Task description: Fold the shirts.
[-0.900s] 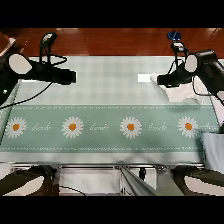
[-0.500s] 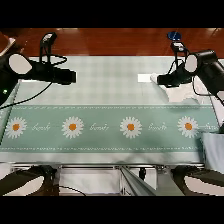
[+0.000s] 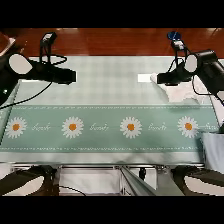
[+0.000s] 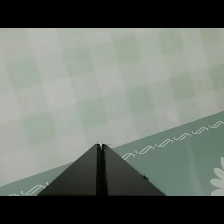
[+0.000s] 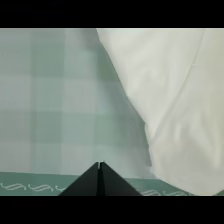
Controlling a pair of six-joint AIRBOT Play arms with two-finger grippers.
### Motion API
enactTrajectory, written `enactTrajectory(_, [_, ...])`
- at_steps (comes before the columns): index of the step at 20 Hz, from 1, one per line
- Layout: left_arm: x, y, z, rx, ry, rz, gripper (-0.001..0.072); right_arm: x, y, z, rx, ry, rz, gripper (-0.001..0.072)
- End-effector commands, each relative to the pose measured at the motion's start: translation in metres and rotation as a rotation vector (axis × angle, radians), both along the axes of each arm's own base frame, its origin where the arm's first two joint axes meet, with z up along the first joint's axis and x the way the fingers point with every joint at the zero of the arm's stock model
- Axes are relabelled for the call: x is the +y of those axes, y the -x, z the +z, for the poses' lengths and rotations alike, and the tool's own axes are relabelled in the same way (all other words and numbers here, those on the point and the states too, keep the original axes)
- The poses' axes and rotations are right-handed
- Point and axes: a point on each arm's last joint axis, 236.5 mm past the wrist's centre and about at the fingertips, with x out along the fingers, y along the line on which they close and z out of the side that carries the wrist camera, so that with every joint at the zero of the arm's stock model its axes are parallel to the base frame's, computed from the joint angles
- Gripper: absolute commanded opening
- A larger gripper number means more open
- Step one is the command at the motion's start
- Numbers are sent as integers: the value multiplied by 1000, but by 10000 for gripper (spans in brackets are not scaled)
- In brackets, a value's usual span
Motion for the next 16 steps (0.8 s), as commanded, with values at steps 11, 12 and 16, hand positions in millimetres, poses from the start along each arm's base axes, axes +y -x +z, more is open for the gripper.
enactTrajectory(11, [0,-36,-28,-31,14,58,509,-198,-45,22,-268,154,-482,413])
enactTrajectory(12, [0,-37,-30,-31,13,60,509,-206,-42,4,-230,102,-527,413])
enactTrajectory(16, [1,-46,-42,-33,11,74,509,-206,-23,-87,5,-67,-595,413])
